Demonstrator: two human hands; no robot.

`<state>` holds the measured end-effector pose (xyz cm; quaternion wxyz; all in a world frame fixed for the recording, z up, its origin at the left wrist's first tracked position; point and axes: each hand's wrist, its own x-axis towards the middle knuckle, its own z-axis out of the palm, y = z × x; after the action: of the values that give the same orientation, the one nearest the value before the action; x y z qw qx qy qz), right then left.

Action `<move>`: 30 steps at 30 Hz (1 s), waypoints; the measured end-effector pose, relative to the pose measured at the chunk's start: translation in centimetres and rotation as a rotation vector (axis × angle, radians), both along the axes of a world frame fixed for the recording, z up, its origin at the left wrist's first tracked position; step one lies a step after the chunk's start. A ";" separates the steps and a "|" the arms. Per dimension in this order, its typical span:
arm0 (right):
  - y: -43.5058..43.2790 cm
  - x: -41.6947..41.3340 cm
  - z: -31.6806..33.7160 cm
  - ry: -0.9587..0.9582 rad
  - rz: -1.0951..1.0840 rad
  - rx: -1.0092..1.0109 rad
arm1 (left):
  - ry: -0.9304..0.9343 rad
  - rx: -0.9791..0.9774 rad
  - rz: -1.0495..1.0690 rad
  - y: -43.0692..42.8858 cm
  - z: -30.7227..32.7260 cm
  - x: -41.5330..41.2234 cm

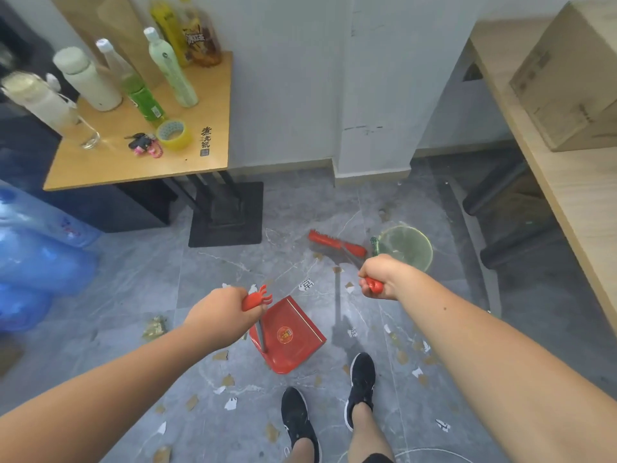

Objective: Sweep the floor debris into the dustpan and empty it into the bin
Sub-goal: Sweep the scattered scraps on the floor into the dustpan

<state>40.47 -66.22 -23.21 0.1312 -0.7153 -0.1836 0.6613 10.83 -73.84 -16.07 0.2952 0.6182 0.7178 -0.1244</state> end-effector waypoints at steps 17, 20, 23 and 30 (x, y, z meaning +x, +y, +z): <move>2.9 -3.6 -5.5 -0.144 0.202 -0.095 | 0.104 0.021 -0.005 -1.5 -2.9 -1.5; 1.6 -3.9 -6.1 -0.253 0.376 -0.156 | 0.109 0.037 -0.015 -1.5 -2.8 -1.8; -0.3 -4.5 -6.1 -0.266 0.482 -0.156 | 0.114 0.052 -0.030 -1.7 -2.9 -2.3; -3.3 -5.8 -6.9 -0.310 0.477 -0.224 | 0.078 0.106 -0.068 -2.8 -3.4 -4.1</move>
<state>34.65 -69.52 -30.12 -0.1371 -0.7542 -0.2904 0.5727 6.77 -76.62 -19.50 0.2296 0.6518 0.7128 -0.1201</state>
